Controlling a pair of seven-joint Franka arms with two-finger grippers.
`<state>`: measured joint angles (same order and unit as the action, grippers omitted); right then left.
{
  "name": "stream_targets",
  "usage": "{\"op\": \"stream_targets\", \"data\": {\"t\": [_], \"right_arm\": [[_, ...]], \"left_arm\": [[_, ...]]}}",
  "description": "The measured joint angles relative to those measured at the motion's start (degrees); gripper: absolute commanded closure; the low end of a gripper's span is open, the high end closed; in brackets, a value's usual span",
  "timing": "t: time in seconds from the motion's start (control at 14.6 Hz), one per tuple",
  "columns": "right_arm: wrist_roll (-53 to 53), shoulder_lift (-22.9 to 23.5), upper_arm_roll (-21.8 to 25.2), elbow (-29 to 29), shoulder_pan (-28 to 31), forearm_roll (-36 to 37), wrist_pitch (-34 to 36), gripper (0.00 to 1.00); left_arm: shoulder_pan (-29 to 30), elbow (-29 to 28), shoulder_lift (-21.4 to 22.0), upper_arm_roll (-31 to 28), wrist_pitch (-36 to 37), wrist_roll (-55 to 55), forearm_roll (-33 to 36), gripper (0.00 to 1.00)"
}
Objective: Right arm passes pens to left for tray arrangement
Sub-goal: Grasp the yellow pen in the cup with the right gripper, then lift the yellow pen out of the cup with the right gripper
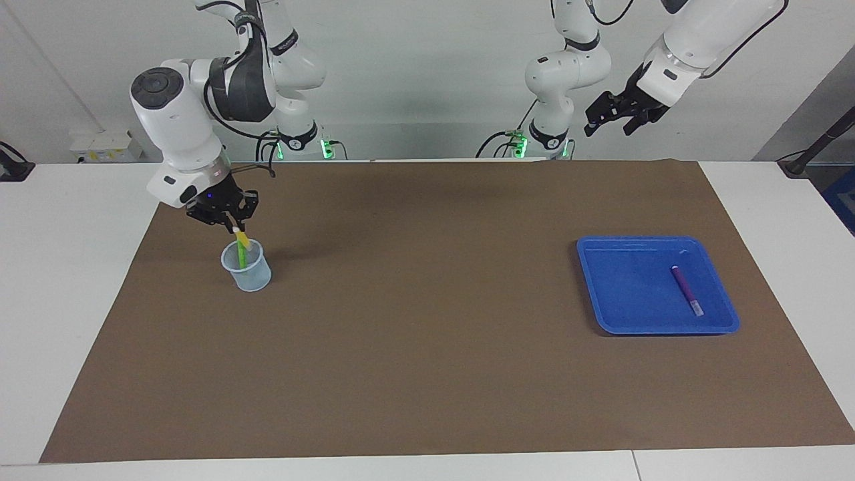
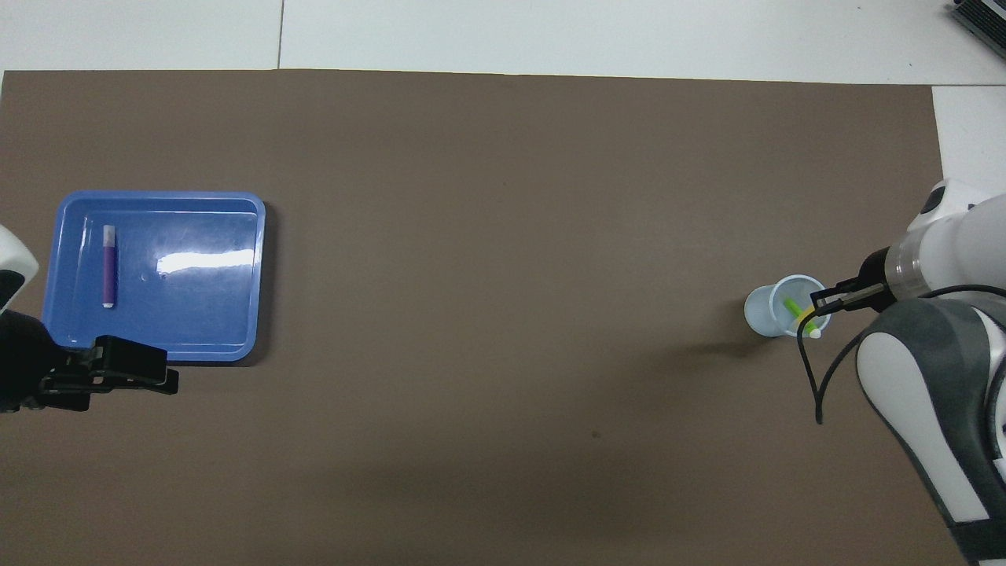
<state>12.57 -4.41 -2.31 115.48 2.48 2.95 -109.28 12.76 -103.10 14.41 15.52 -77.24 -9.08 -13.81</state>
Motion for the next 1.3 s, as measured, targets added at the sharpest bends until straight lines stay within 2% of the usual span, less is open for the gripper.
{"op": "stream_targets", "data": {"t": [0.21, 0.55, 0.68, 0.96, 1.3], "right_arm": [[0.07, -1.48, -0.02, -1.91, 0.0, 0.0, 4.34, 1.0], [0.21, -4.2, 0.0, -8.8, 0.0, -1.18, 14.49, 1.0], [0.21, -4.91, 0.26, -9.74, 0.0, -5.17, 16.3, 1.0], [0.21, -5.34, 2.24, -9.92, 0.03, -17.62, 18.17, 1.0], [-0.09, -5.35, 2.16, -9.88, -0.13, -30.55, 18.83, 1.0]], "left_arm": [[0.0, -0.07, 0.0, -0.01, 0.0, -0.06, 0.0, 0.0], [0.0, -0.25, 0.0, -0.01, -0.07, -0.1, 0.0, 0.0], [0.0, -0.32, 0.0, -0.01, -0.09, -0.13, 0.0, 0.0], [0.0, -0.37, 0.0, -0.01, -0.13, -0.15, 0.0, 0.0], [-0.11, -0.43, 0.0, -0.01, -0.46, -1.1, 0.0, 0.0]]}}
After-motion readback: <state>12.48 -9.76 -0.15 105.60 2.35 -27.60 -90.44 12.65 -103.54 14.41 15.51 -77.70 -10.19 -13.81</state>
